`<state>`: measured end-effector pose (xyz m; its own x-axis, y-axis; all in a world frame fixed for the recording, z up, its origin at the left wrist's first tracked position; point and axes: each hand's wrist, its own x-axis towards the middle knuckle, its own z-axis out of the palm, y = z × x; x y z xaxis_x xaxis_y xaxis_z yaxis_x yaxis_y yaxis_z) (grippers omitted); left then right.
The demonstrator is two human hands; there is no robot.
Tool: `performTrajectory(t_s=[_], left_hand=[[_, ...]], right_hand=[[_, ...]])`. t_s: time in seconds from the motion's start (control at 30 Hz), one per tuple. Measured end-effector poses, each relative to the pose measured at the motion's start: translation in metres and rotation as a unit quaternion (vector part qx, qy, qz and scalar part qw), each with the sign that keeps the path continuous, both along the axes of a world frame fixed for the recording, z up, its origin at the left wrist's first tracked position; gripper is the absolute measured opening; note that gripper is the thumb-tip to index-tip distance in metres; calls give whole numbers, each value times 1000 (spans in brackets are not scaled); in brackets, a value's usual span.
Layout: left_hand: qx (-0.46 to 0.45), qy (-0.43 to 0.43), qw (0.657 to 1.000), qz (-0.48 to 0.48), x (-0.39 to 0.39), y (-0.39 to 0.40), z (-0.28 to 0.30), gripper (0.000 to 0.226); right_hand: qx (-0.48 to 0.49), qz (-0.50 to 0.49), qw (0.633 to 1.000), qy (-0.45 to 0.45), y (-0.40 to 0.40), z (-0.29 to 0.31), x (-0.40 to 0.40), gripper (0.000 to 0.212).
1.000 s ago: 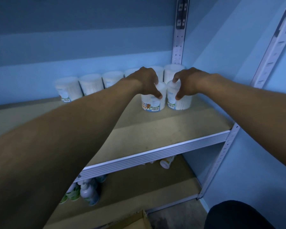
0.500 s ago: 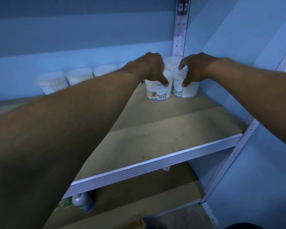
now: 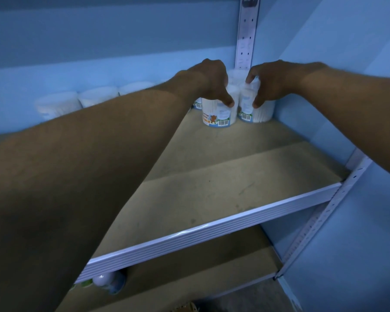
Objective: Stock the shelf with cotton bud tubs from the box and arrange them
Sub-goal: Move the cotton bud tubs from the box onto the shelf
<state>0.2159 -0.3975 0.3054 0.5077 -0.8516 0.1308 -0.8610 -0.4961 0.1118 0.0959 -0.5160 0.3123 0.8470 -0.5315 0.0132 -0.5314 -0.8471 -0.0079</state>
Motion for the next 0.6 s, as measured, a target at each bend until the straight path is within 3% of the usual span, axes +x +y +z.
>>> performTrajectory(t_s=[0.33, 0.6], left_hand=[[-23, 12, 1000, 4, 5, -4, -6, 69], [-34, 20, 999, 1, 6, -4, -7, 69]], right_hand=[[-74, 3, 997, 39, 3, 7, 7, 76], [-46, -9, 998, 39, -1, 6, 11, 81]])
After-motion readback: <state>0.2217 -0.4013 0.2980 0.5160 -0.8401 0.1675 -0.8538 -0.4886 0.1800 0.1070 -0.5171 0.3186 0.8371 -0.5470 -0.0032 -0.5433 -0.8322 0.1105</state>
